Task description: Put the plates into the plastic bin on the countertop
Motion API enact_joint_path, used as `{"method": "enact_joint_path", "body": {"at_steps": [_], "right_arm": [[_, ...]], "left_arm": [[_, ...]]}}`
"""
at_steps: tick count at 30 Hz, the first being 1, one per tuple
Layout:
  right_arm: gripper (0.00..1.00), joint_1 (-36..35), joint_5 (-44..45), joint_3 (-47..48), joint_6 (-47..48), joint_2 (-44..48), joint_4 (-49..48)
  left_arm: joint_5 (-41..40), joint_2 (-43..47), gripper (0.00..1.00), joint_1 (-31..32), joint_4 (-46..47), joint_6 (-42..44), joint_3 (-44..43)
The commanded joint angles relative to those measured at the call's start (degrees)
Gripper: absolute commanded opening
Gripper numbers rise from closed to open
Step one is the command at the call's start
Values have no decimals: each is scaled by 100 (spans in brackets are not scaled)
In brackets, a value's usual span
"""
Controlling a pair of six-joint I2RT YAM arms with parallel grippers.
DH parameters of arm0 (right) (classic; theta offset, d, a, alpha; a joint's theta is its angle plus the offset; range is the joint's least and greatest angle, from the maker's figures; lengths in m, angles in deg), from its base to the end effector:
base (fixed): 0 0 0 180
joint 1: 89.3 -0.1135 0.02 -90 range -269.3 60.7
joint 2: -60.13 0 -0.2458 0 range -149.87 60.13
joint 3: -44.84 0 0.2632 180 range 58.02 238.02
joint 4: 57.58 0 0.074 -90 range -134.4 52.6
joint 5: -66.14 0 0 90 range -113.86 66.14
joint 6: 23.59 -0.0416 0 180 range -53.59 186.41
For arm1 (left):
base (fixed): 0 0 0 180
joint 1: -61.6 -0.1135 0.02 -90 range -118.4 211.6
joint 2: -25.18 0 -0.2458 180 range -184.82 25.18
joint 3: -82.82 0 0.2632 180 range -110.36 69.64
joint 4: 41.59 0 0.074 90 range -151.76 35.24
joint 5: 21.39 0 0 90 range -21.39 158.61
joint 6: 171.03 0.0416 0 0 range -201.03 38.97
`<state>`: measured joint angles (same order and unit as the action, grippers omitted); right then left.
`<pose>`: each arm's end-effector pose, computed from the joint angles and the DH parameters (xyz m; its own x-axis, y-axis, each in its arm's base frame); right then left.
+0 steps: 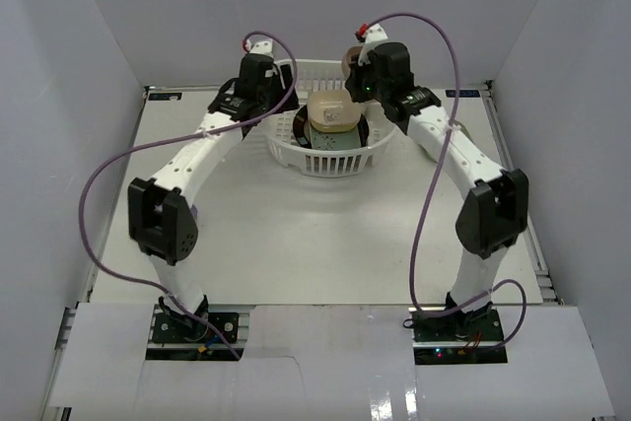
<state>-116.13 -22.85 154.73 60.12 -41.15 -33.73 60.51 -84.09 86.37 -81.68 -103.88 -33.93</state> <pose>0.3928 0.1979 0.3636 -0.2809 -0.0193 -0.9595 -0.4078 0.9075 0.1011 0.4193 -0.1870 0.3177 -0.5702 -0.1603 -0.8057 0.0929 0.9619 -0.2571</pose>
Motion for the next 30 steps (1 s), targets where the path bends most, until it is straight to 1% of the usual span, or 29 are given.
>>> {"method": "enact_joint_path", "body": {"at_steps": [1, 2, 3, 5, 6, 7, 8, 10, 12, 13, 14, 15, 16, 17, 18, 19, 21, 22, 24, 25, 27, 28, 29, 30], "right_arm": [[8, -296, -374, 1067, 521, -813, 406], [8, -410, -365, 1618, 575, -1267, 565], [8, -463, -348, 1876, 593, -1463, 724], [8, -586, -199, 2376, 839, -1946, 1041], [8, -621, -155, 2466, 892, -2053, 1111], [8, -657, -137, 2493, 927, -2141, 1164], [9, -692, 116, 2476, 953, -2203, 1173], [9, -701, 153, 2275, 945, -2212, 1121], [14, -745, 171, 2108, 901, -2195, 1024], [23, -771, 127, 2089, 883, -2186, 1024], [30, -789, 92, 2080, 883, -2160, 1024], [40, -806, 40, 2028, 875, -2134, 998], [54, -824, -13, 1984, 874, -2081, 972], [57, -841, -49, 1931, 874, -1924, 928], [63, -850, -66, 1853, 840, -1827, 823], [64, -850, -258, 1695, 813, -1599, 778], [63, -850, -295, 1528, 761, -1317, 647], [63, -850, -295, 1266, 752, -959, 594], [63, -850, -260, 896, 699, -536, 314], [62, -859, -242, 407, 681, -81, 182], [61, -842, -76, -114, 664, 361, -56], [60, -798, 168, -378, 664, 763, -222], [59, -737, 475, -920, 577, 967, -302], [58, -632, 557, -1204, 445, 1152, -399]], "left_arm": [[-227, 1696, 77, -253, 327, -123, 993], [-280, 2256, 77, -323, 371, -132, 1362], [-289, 2514, 77, -385, 371, -149, 2097], [-272, 2989, 76, -560, 188, -193, 2786], [-271, 3382, 76, -640, 56, -228, 3372], [-271, 3560, 74, -728, -93, -342, 3639], [-358, 3736, 73, -911, -399, -421, 3868], [-438, 4194, 72, -1097, -673, -649, 4473], [-796, 4466, 71, -1255, -1095, -790, 4713], [-938, 4511, 71, -1282, -1349, -895, 4888], [-1105, 4546, 73, -1300, -1447, -966, 4977], [-1341, 4573, 74, -1317, -1552, -1028, 5039], [-1413, 4599, 75, -1352, -1632, -1072, 5170], [-1466, 4608, 76, -1422, -1685, -1151, 5250], [-1484, 4599, 78, -1466, -1685, -1186, 5329], [-1484, 4573, 78, -1519, -1668, -1204, 5399], [-1553, 4494, 78, -1651, -1528, -1248, 5593], [-1668, 4381, 78, -1660, -1414, -1274, 5654], [-1809, 4222, 78, -1713, -1290, -1318, 5786], [-1940, 4126, 78, -1722, -1177, -1344, 5795], [-2020, 3853, 75, -1730, -1088, -1371, 5831], [-2046, 3748, 74, -1739, -1035, -1371, 5831], [-2073, 3547, 73, -1739, -1017, -1345, 5822], [-2099, 3458, 73, -1748, -1009, -1266, 5822]]}}
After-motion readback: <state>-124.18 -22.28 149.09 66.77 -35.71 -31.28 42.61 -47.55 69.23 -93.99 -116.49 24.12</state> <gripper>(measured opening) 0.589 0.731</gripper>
